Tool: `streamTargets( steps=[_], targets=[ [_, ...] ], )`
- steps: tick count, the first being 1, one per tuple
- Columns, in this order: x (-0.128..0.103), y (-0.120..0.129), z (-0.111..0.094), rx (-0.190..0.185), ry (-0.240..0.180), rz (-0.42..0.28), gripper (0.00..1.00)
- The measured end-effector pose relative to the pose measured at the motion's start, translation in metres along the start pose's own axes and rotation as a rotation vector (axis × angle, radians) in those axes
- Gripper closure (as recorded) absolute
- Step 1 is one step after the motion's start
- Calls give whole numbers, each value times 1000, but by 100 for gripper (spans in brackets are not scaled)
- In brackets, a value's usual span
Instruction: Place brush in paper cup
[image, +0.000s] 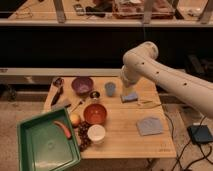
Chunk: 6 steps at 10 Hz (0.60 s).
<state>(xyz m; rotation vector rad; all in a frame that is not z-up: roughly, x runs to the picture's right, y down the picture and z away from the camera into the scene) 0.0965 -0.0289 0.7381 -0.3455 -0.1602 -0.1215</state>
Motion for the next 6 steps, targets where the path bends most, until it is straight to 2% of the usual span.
streamTargets(
  steps=[1, 3, 4, 6],
  targets=[
    [-13, -16, 0, 11, -8, -112, 35],
    [-39, -38, -1, 40, -40, -276, 35],
    [-72, -53, -4, 75, -102, -433, 35],
    [-110, -66, -8, 95, -191, -622, 35]
  ],
)
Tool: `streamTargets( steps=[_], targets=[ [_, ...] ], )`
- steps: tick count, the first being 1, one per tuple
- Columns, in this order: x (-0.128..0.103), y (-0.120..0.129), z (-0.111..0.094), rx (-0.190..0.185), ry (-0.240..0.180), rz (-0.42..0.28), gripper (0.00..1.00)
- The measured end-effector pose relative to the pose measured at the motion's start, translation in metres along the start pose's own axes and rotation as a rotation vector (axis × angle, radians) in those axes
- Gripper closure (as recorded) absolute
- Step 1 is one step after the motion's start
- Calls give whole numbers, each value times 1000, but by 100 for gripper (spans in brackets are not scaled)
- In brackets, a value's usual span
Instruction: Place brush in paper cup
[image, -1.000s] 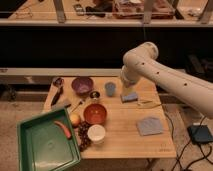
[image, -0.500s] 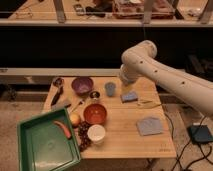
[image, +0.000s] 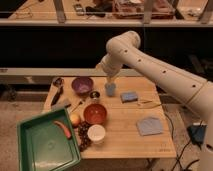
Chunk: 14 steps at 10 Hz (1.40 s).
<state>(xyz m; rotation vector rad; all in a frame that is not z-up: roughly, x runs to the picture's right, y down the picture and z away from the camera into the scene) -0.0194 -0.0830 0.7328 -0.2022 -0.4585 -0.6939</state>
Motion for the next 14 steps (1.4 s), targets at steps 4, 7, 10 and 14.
streamTargets(
  steps=[4, 7, 10, 14],
  targets=[
    [-43, -55, 10, 36, -213, -352, 35],
    [-49, -70, 15, 30, -181, -416, 35],
    [-66, -99, 29, 18, -92, -671, 35],
    [-95, -127, 54, 24, -18, -1015, 35]
  ],
)
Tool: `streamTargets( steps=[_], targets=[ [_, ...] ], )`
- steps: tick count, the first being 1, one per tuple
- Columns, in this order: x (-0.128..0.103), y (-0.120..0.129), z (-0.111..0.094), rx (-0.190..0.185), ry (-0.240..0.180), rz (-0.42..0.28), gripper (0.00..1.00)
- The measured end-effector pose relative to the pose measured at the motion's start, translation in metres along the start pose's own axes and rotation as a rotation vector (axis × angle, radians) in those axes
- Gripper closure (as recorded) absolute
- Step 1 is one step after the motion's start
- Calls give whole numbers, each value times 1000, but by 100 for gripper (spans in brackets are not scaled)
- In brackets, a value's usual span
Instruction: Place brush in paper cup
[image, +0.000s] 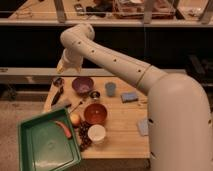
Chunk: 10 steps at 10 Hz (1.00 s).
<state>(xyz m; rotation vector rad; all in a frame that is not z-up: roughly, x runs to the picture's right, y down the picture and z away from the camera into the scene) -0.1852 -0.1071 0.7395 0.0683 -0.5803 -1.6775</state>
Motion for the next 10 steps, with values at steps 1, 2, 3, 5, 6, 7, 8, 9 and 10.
streamTargets(
  steps=[1, 2, 3, 5, 6, 7, 8, 9, 10],
  targets=[
    [1, -1, 1, -2, 4, -13, 35],
    [1, -1, 1, -3, 4, -13, 35],
    [1, 0, 1, -3, 5, -12, 35],
    [11, -1, 5, -16, 27, -23, 35],
    [16, -8, 13, -16, 30, -36, 35],
    [22, -19, 28, -24, 35, -54, 35],
    [28, -32, 46, -31, 33, -66, 35],
    [35, -47, 68, -38, 29, -76, 35],
    [42, -57, 96, -50, 19, -86, 35]
  ],
)
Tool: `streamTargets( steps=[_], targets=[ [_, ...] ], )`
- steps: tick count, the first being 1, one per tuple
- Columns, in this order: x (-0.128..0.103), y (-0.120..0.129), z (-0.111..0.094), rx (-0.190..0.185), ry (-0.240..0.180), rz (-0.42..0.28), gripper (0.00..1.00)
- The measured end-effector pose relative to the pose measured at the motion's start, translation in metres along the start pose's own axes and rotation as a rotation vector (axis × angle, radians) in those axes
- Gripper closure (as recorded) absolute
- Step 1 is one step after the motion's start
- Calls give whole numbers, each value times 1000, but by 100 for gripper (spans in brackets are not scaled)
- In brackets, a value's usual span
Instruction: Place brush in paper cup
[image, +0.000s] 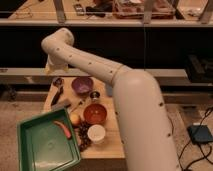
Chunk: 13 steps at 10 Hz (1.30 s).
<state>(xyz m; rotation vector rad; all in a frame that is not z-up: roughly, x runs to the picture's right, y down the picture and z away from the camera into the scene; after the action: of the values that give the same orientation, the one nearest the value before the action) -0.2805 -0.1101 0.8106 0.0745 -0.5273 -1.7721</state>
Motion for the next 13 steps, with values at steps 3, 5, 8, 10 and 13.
streamTargets(
  steps=[3, 5, 8, 10, 13],
  targets=[
    [5, -11, 49, -66, -39, -41, 35],
    [-3, -11, 81, -98, -87, -56, 35],
    [-14, -17, 113, -96, -146, -61, 35],
    [-19, -12, 126, -97, -166, -52, 35],
    [-29, -20, 146, -78, -196, -32, 35]
  ],
)
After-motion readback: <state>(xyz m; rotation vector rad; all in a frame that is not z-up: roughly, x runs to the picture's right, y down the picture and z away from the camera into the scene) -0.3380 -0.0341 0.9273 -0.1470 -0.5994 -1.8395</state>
